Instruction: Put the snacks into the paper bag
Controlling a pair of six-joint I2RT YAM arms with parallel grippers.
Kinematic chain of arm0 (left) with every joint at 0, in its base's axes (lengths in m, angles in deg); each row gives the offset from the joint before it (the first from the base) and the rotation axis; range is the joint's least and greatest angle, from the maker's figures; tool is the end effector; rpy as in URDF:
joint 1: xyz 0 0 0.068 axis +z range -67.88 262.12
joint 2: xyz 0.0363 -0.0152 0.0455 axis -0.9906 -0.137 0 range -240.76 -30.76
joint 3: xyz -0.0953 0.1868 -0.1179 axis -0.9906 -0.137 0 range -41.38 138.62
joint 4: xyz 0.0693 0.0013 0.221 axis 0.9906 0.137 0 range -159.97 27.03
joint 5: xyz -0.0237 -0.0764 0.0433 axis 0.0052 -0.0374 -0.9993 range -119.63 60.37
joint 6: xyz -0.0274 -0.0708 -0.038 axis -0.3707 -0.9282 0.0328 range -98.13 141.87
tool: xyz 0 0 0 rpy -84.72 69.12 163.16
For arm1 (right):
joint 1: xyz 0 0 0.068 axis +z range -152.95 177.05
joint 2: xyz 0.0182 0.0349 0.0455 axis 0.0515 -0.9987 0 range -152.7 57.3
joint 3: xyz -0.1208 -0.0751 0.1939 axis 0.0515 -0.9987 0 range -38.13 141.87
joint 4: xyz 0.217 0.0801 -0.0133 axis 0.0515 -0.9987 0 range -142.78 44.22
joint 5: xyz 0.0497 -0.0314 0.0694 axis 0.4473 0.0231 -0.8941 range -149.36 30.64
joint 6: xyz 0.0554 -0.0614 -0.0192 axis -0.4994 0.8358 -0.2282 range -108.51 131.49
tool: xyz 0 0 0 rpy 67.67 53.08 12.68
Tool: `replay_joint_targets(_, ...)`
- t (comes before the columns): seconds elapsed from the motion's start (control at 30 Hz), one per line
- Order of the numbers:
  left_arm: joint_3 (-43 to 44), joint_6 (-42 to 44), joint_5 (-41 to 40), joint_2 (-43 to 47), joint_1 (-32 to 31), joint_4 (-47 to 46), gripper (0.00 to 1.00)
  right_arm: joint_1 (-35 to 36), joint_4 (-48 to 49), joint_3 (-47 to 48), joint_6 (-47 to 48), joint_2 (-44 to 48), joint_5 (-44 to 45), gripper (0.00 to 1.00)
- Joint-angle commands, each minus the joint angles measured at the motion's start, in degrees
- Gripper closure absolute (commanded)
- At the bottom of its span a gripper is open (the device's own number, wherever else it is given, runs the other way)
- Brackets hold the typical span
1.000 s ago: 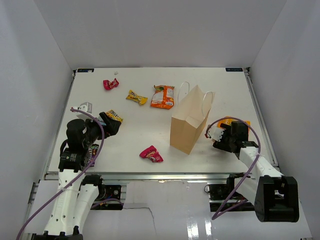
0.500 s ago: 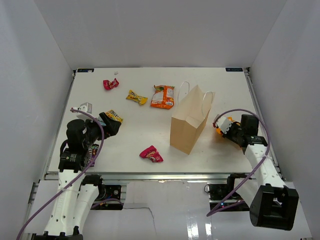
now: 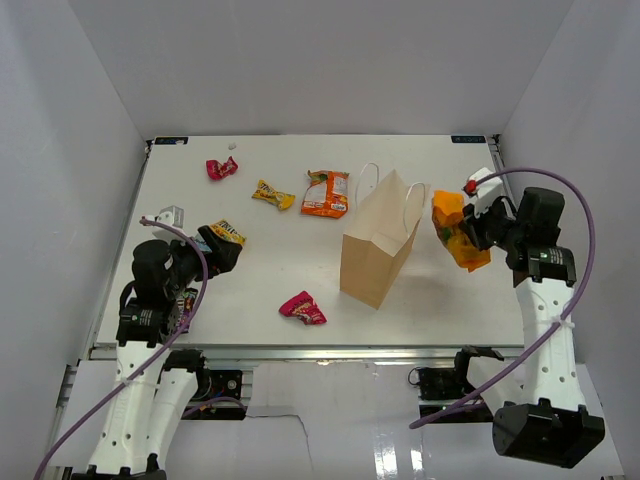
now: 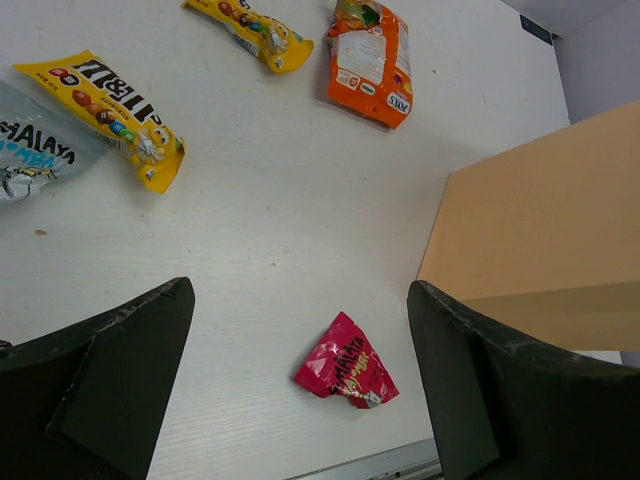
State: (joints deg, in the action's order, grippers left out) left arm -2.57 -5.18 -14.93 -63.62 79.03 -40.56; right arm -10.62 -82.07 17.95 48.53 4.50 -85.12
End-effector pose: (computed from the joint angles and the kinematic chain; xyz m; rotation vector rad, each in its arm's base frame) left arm 0.1648 -0.0279 0.2621 -0.2504 1.9992 -0.5926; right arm 0.2107 0.0044 0.2922 -0.7726 1.9351 0.0104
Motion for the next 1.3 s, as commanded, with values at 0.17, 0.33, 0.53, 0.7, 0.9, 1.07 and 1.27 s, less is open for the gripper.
replay_joint_targets(0.17,-0.05,-0.37,0.95,1.22,0.19,-0.23,0.02,-1.04,11.40,15.19,-17.59,1.82,-3.94,0.92)
replay_joint_targets(0.33,0.04,0.06,1.12,0.35,0.19,-0.40,0.02,-1.04,18.70,22.58,-28.66,-0.37,-9.56,0.92)
replay_joint_targets(0.53,0.30,0.42,1.12,-0.10,0.19,-0.58,0.02,-1.04,25.47,32.06,-40.54,-5.64,-12.91,0.92)
replay_joint_targets(0.7,0.22,0.33,1.03,-0.18,0.19,-0.58,0.02,-0.95,34.60,36.56,-51.16,-8.99,-15.45,0.92)
replay_joint_targets(0.9,0.39,0.07,1.03,0.25,0.19,-0.32,0.02,0.54,42.00,32.97,-70.60,-11.10,-17.22,0.92)
replay_joint_targets(1.07,0.30,-0.02,1.21,0.08,0.19,-0.23,0.02,3.17,42.10,28.92,-79.64,-8.29,-14.24,0.92)
replay_joint_targets(1.27,0.39,-0.11,1.56,-0.36,0.19,-0.23,0.02,7.22,37.54,26.20,-82.04,-4.95,-8.45,0.92)
